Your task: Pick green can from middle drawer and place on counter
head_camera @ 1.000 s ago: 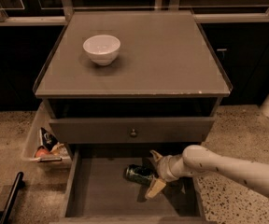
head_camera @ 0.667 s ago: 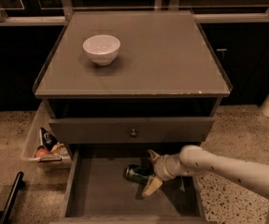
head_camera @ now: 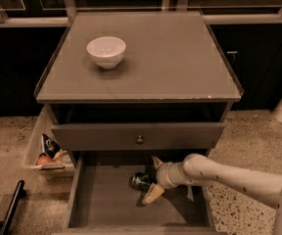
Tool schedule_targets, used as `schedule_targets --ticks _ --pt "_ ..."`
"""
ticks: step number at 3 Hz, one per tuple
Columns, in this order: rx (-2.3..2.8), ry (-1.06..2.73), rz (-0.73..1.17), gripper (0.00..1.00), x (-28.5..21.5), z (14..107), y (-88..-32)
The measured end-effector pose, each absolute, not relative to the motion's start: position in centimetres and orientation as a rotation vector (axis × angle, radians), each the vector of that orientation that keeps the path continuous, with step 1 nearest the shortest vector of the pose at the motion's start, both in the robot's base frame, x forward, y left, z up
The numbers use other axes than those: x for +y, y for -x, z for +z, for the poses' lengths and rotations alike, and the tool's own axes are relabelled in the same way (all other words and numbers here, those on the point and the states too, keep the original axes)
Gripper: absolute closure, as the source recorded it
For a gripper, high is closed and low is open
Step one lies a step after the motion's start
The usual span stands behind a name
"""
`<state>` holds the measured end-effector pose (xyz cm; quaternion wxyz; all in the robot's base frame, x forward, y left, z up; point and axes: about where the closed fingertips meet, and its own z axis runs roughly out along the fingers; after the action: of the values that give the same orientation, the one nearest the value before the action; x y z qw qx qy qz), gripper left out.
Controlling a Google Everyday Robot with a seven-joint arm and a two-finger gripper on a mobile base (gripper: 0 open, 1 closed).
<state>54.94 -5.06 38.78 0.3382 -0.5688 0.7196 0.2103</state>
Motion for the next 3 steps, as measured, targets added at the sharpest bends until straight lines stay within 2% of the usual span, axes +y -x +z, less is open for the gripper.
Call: schedule_targets --ticks 2,3 --pt "1.917 1.416 0.630 0.00 -3.33 37.75 -55.06" --pt "1.917 1.416 0.630 0.19 -3.32 37.75 -55.06"
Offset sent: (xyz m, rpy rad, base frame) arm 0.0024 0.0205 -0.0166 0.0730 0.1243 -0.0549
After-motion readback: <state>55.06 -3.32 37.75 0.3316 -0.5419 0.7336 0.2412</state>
